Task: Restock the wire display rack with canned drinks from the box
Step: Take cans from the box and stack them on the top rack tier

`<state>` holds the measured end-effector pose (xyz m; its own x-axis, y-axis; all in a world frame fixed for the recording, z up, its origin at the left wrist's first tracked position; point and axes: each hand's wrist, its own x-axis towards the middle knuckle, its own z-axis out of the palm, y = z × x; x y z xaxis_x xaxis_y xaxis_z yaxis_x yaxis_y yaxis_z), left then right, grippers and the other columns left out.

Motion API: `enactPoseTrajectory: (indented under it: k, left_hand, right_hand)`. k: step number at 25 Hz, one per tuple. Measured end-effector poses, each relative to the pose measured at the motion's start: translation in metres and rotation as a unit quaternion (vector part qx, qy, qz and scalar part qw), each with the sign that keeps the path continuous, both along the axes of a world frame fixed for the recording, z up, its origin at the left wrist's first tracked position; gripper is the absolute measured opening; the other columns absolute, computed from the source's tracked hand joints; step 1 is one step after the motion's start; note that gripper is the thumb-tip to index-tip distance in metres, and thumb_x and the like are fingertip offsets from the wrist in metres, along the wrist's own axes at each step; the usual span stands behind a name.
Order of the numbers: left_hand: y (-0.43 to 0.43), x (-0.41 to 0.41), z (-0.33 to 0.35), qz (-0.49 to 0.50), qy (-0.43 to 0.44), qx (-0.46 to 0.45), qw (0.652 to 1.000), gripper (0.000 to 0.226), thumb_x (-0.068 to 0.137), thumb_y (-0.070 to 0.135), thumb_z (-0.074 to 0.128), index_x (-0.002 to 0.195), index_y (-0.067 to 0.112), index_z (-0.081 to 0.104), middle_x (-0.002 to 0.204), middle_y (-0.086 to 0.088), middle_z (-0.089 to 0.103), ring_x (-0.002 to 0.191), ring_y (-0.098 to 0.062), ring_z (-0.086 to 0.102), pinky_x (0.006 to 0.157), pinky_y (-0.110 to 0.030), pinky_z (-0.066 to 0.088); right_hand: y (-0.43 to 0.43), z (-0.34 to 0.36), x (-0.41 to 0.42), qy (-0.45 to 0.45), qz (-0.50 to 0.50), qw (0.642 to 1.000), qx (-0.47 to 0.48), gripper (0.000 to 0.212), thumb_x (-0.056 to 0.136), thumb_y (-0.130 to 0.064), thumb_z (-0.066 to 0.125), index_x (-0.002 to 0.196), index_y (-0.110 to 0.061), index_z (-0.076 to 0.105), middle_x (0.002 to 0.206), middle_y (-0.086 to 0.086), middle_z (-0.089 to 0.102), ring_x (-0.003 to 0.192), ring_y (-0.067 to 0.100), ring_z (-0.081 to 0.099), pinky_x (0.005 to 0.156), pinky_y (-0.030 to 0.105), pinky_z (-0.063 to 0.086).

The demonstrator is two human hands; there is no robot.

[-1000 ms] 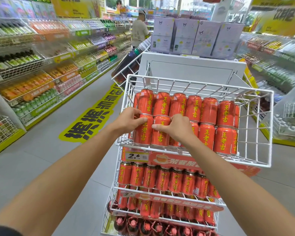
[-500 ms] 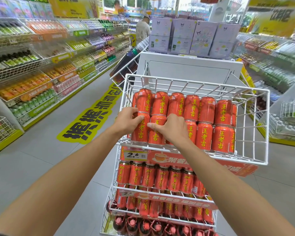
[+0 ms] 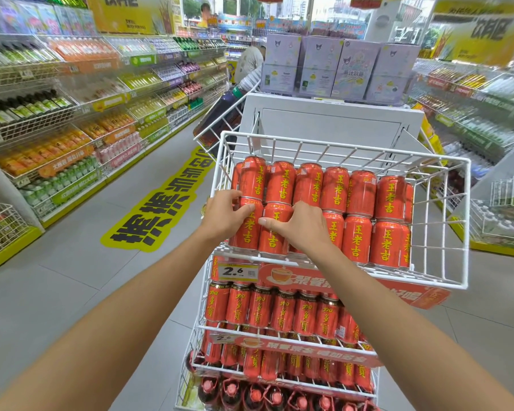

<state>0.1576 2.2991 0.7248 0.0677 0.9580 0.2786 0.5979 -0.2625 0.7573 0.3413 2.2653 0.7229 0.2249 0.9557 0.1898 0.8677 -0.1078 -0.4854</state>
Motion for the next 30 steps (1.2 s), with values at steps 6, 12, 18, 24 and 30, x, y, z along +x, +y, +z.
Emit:
enactPoseTrajectory:
  k: [6, 12, 18, 24, 30]
  left_hand:
    - [-0.004, 0.002, 0.002, 0.013, 0.0, -0.012, 1.0, 0.054, 0.091, 0.039, 0.073, 0.135, 0.009, 0.064, 0.117, -0.01, 0.071, 0.106, -0.026, 0.066, 0.092, -0.047, 0.057]
    - [-0.007, 0.002, 0.013, -0.01, 0.064, -0.018, 0.998, 0.043, 0.087, 0.046, 0.067, 0.106, 0.008, 0.071, 0.096, -0.006, 0.074, 0.09, -0.023, 0.068, 0.082, -0.048, 0.059]
    - [-0.023, -0.002, 0.027, -0.021, 0.112, -0.015, 0.993, 0.035, 0.091, 0.041, 0.061, 0.095, 0.007, 0.069, 0.09, -0.008, 0.073, 0.088, -0.026, 0.068, 0.079, -0.046, 0.057]
    - [-0.055, -0.028, 0.041, -0.077, 0.253, 0.024, 0.964, 0.035, 0.095, 0.032, 0.063, 0.112, 0.002, 0.065, 0.108, -0.017, 0.068, 0.105, -0.036, 0.063, 0.088, -0.046, 0.051]
    - [-0.111, -0.036, 0.054, -0.138, 0.394, 0.069, 0.906, 0.036, 0.095, 0.043, 0.059, 0.107, 0.009, 0.057, 0.108, -0.014, 0.059, 0.105, -0.035, 0.059, 0.087, -0.045, 0.051]
  right_hand:
    - [0.0, 0.002, 0.004, 0.018, 0.018, 1.0, -0.008, 0.075, 0.067, -0.083, 0.072, 0.084, -0.011, 0.064, 0.082, 0.007, 0.066, 0.076, 0.025, 0.063, 0.067, 0.043, 0.056]
    - [-0.004, 0.012, -0.001, -0.032, 0.025, 0.999, -0.018, 0.069, 0.075, -0.078, 0.07, 0.071, -0.011, 0.056, 0.07, 0.005, 0.06, 0.069, 0.024, 0.06, 0.054, 0.035, 0.042]
    - [-0.012, 0.02, -0.008, -0.066, 0.03, 0.996, -0.047, 0.064, 0.083, -0.074, 0.066, 0.078, -0.011, 0.056, 0.078, 0.006, 0.06, 0.079, 0.03, 0.062, 0.061, 0.036, 0.043]
    - [-0.05, 0.031, -0.002, -0.148, 0.071, 0.985, -0.043, 0.068, 0.095, -0.073, 0.043, 0.119, -0.01, 0.057, 0.117, 0.012, 0.063, 0.106, 0.032, 0.06, 0.087, 0.048, 0.053]
    - [-0.123, 0.053, -0.007, -0.228, 0.114, 0.966, -0.034, 0.067, 0.101, -0.062, 0.043, 0.141, -0.01, 0.051, 0.142, 0.015, 0.053, 0.132, 0.038, 0.047, 0.105, 0.052, 0.046]
